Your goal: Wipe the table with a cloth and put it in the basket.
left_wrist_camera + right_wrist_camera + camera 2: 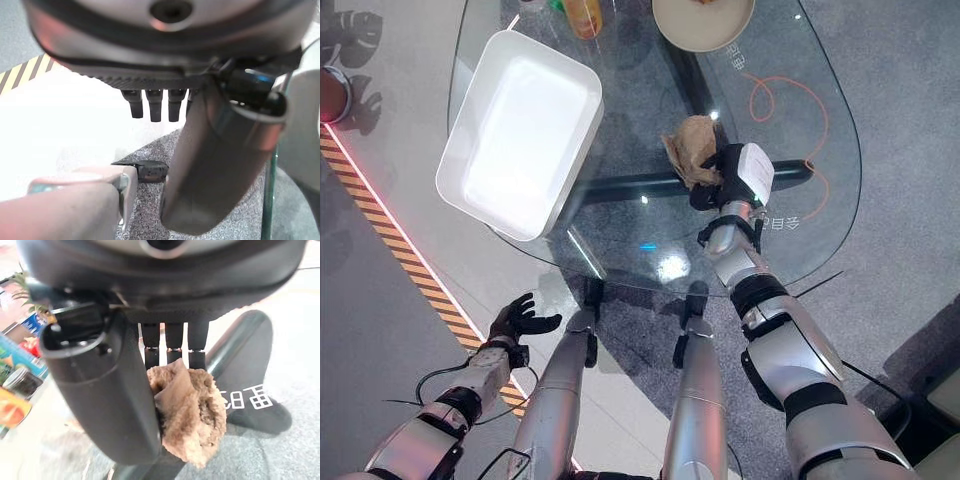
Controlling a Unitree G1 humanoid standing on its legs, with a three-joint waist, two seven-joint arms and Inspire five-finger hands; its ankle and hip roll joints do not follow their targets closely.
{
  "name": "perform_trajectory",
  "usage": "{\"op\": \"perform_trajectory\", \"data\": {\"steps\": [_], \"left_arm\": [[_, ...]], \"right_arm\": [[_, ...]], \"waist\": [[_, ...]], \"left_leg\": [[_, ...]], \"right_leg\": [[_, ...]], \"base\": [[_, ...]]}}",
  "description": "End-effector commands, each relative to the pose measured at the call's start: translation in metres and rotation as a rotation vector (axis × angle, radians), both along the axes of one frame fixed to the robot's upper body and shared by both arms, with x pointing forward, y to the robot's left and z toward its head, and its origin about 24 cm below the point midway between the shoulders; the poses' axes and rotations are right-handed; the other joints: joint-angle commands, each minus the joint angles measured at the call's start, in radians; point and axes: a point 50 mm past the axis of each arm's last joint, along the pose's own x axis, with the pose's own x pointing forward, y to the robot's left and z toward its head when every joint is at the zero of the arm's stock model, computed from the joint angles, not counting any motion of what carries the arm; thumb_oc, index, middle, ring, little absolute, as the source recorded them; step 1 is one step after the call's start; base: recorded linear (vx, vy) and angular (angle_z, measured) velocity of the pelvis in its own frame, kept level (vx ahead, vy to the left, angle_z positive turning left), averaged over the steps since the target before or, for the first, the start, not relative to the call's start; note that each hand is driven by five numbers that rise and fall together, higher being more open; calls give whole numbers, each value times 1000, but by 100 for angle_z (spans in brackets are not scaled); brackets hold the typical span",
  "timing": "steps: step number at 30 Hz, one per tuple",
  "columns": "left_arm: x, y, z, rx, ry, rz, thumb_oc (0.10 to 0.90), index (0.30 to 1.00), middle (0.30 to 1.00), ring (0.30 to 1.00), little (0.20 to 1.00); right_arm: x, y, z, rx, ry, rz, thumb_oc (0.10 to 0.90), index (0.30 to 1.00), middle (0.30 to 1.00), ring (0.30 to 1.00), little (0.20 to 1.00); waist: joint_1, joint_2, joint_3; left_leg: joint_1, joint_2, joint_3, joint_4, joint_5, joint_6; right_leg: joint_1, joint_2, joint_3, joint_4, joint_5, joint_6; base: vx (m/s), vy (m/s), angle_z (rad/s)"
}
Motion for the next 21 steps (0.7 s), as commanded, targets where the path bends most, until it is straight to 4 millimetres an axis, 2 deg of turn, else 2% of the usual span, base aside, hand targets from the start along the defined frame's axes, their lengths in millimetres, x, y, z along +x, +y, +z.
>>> {"op": "perform_trajectory", "data": {"steps": [1, 8, 21], "left_arm": [[-11, 5, -9, 36, 17, 31, 800, 900, 900, 900, 900], [-10, 3, -8, 37, 18, 34, 800, 900, 900, 900, 900], [-10, 6, -7, 40, 17, 44, 800, 900, 900, 900, 900]], "right_arm": [[-11, 78, -15, -76, 58, 365, 100, 300, 300, 300, 200], [-27, 110, -31, -124, 107, 527, 100, 300, 300, 300, 200], [-37, 122, -46, -149, 162, 611, 100, 300, 300, 300, 200]], "waist": [[28, 19, -19], [22, 11, -19], [16, 6, -19]], "left_leg": [[-30, -64, 39, 76, -53, 65], [-34, -64, 42, 78, -47, 62], [-39, -63, 42, 81, -43, 60]], "right_leg": [[15, 26, -85, -19, 4, -59], [10, 26, -84, -19, 7, -59], [5, 23, -83, -17, 11, -57]], "base": [[0, 0, 0], [0, 0, 0], [0, 0, 0]]}}
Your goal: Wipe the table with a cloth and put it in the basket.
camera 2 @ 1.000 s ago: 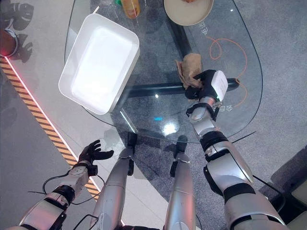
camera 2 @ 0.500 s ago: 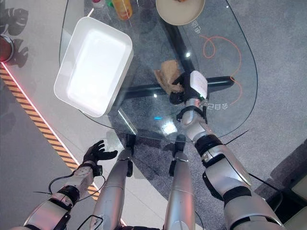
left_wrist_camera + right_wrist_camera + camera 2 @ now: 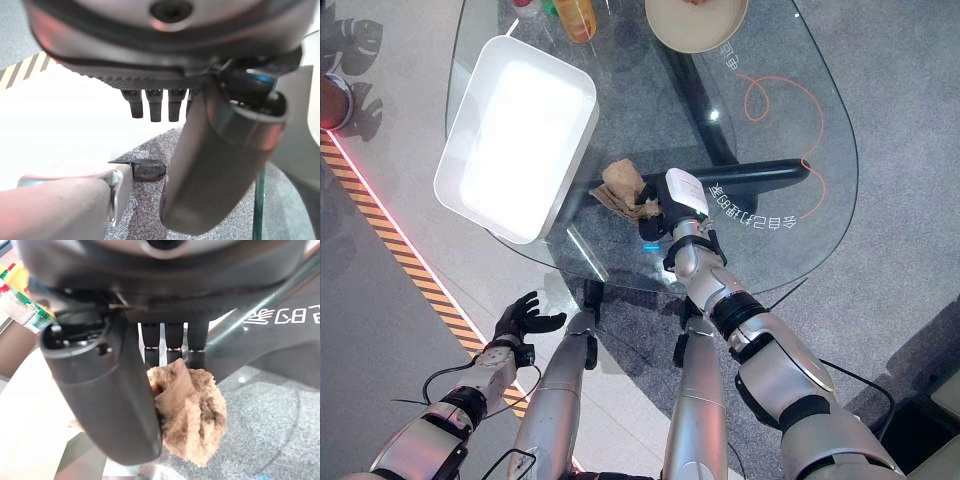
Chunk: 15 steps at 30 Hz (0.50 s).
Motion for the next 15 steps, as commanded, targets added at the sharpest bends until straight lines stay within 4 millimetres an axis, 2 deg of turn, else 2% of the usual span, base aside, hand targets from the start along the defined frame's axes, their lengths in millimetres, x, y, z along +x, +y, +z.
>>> {"op": "perform_trajectory", "data": {"steps": [1, 11, 15], "left_arm": [[-12, 9, -10, 38, 28, 50, 800, 900, 900, 900, 900], [-12, 10, -9, 25, 26, 64, 800, 900, 900, 900, 900], [-12, 14, -9, 20, 21, 83, 800, 900, 900, 900, 900]], "right_arm": [[-26, 69, -22, 35, 77, 304, 100, 300, 300, 300, 200], [-32, 76, -27, 50, 140, 385, 100, 300, 300, 300, 200], [-39, 83, -26, 59, 168, 478, 100, 300, 300, 300, 200]], "waist": [[15, 0, -16], [13, -4, -16], [11, -7, -16]], "left_leg": [[-42, -64, 42, 91, -49, 71], [-39, -64, 40, 91, -48, 72], [-43, -62, 41, 93, -45, 71]], "right_leg": [[20, 24, -83, -46, 27, -50], [21, 24, -83, -44, 30, -49], [16, 24, -82, -42, 30, -49]], "base": [[0, 0, 0], [0, 0, 0], [0, 0, 0]]}}
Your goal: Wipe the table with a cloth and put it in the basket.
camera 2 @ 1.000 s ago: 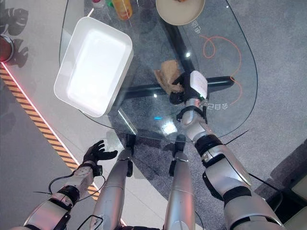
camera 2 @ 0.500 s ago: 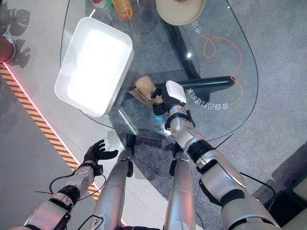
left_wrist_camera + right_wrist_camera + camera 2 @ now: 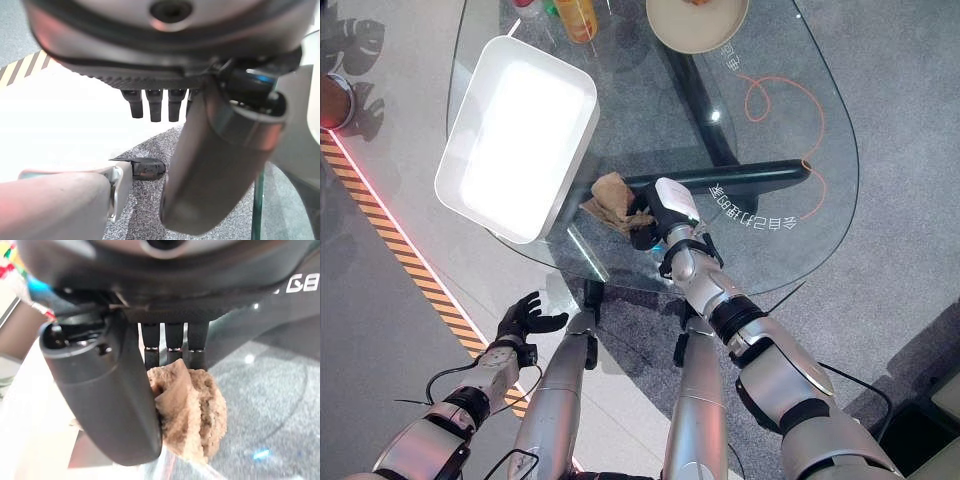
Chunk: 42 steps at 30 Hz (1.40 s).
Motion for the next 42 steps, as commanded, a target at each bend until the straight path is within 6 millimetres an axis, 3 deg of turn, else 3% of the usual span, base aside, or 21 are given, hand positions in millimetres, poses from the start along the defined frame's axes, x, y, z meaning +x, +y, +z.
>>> {"op": "perform_trajectory", "data": {"steps": [1, 15, 23, 32, 33, 42], "left_arm": [[-12, 18, -7, 30, 20, 81, 800, 900, 900, 900, 900], [-9, 23, -3, 25, -5, 134, 800, 900, 900, 900, 900], [-6, 43, 10, -43, -105, 383, 800, 900, 900, 900, 900], [5, 70, 47, -132, -347, 665, 800, 900, 900, 900, 900], [8, 76, 61, -131, -420, 720, 800, 900, 900, 900, 900], [17, 100, 115, -152, -700, 820, 800, 900, 900, 900, 900]], "right_arm": [[-32, 71, -10, 83, 45, 353, 100, 300, 300, 300, 200], [-30, 68, -5, 126, 22, 346, 100, 300, 300, 300, 200], [-20, 53, 12, 241, -73, 228, 100, 300, 300, 300, 200], [-12, 36, 51, 479, -244, 98, 100, 300, 300, 300, 200], [-13, 31, 60, 539, -290, 72, 100, 300, 300, 300, 200], [-21, 12, 85, 679, -458, 17, 100, 300, 300, 300, 200]], "waist": [[9, -8, -16], [7, -8, -16], [11, -6, -16], [18, -9, -16], [18, -12, -16], [9, -24, -16]], "left_leg": [[-43, -62, 42, 91, -47, 74], [-48, -61, 40, 100, -47, 75], [-38, -56, 38, 98, -49, 73], [-32, -48, 34, 100, -51, 71], [-31, -48, 30, 100, -53, 73], [-34, -45, 27, 99, -56, 78]], "right_leg": [[20, 25, -82, -56, 35, -47], [13, 25, -80, -47, 34, -47], [21, 26, -77, -37, 27, -48], [24, 37, -75, -21, 15, -49], [25, 43, -72, -18, 12, -49], [25, 59, -66, -15, 4, -50]], "base": [[0, 0, 0], [0, 0, 0], [0, 0, 0], [0, 0, 0], [3, -32, 0], [0, -4, 0]]}}
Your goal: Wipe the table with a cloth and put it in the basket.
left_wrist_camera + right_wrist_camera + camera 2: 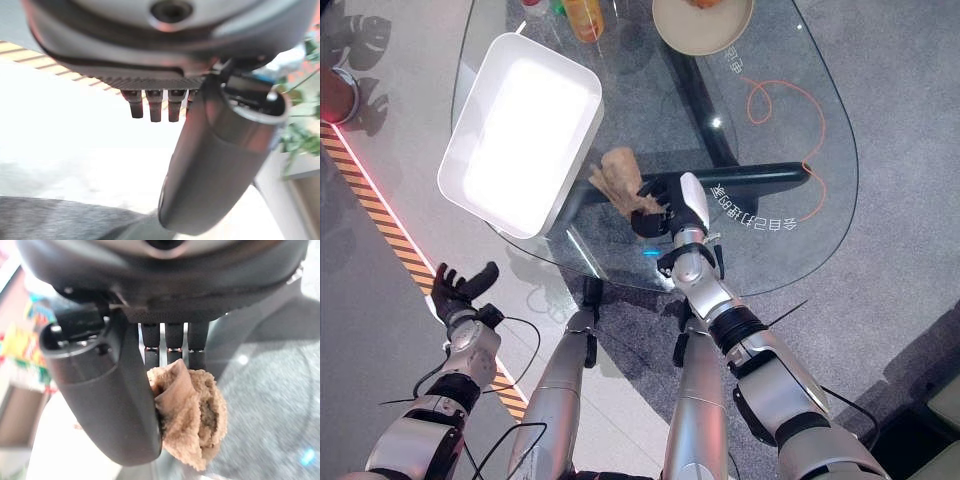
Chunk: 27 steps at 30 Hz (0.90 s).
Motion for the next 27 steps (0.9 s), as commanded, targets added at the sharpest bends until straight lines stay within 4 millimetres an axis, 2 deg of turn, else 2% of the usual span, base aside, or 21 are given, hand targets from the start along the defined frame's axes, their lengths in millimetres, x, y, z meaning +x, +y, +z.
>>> {"op": "perform_trajectory", "data": {"steps": [1, 6, 8, 12, 13, 17, 21, 27], "left_arm": [[-4, 41, 41, 101, -179, 172, 800, 900, 900, 900, 900], [2, 47, 77, 162, -328, 164, 800, 900, 900, 900, 900], [5, 44, 96, 171, -423, 116, 800, 900, 900, 900, 900], [10, 29, 119, 149, -572, -5, 800, 900, 900, 900, 900], [10, 28, 121, 148, -583, -17, 800, 900, 900, 900, 900], [10, -5, 135, 93, -728, -204, 800, 900, 900, 900, 900], [8, -30, 147, 106, -789, -351, 800, 900, 900, 900, 900], [9, -44, 154, 42, -843, -487, 800, 900, 900, 900, 900]], "right_arm": [[-18, 31, 59, 175, -322, 157, 100, 300, 300, 300, 200], [-25, 21, 71, 196, -399, 140, 100, 300, 300, 300, 200], [-29, 18, 77, 206, -439, 142, 100, 300, 300, 300, 200], [-38, 17, 88, 200, -500, 172, 100, 300, 300, 300, 200], [-39, 17, 89, 199, -503, 174, 100, 300, 300, 300, 200], [-51, 20, 98, 177, -572, 218, 100, 300, 300, 300, 200], [-62, 25, 108, 169, -631, 276, 100, 300, 300, 300, 200], [-73, 31, 115, 153, -671, 349, 100, 300, 300, 300, 200]], "waist": [[8, -17, -20], [0, -20, -20], [-4, -19, -20], [-8, -19, -20], [-7, -19, -20], [-7, -16, -20], [-10, -19, -20], [-17, -18, -20]], "left_leg": [[-17, -56, 41, 80, -54, 82], [-16, -54, 44, 79, -58, 84], [-18, -54, 45, 80, -59, 84], [-16, -55, 47, 77, -63, 87], [-16, -56, 47, 77, -64, 87], [-15, -61, 47, 76, -68, 93], [-12, -65, 49, 76, -72, 98], [-10, -67, 52, 81, -74, 100]], "right_leg": [[29, 49, -52, -23, 12, -49], [31, 53, -48, -25, 9, -50], [31, 52, -47, -26, 8, -49], [35, 52, -44, -31, 9, -47], [35, 52, -44, -31, 9, -47], [37, 48, -46, -34, 11, -42], [43, 48, -48, -38, 15, -39], [47, 45, -46, -41, 18, -37]], "base": [[-3, -5, 4], [-1, -2, 1], [0, 0, 0], [0, 0, 0], [0, 0, 0], [0, 0, 0], [0, 0, 0], [0, 0, 0]]}}
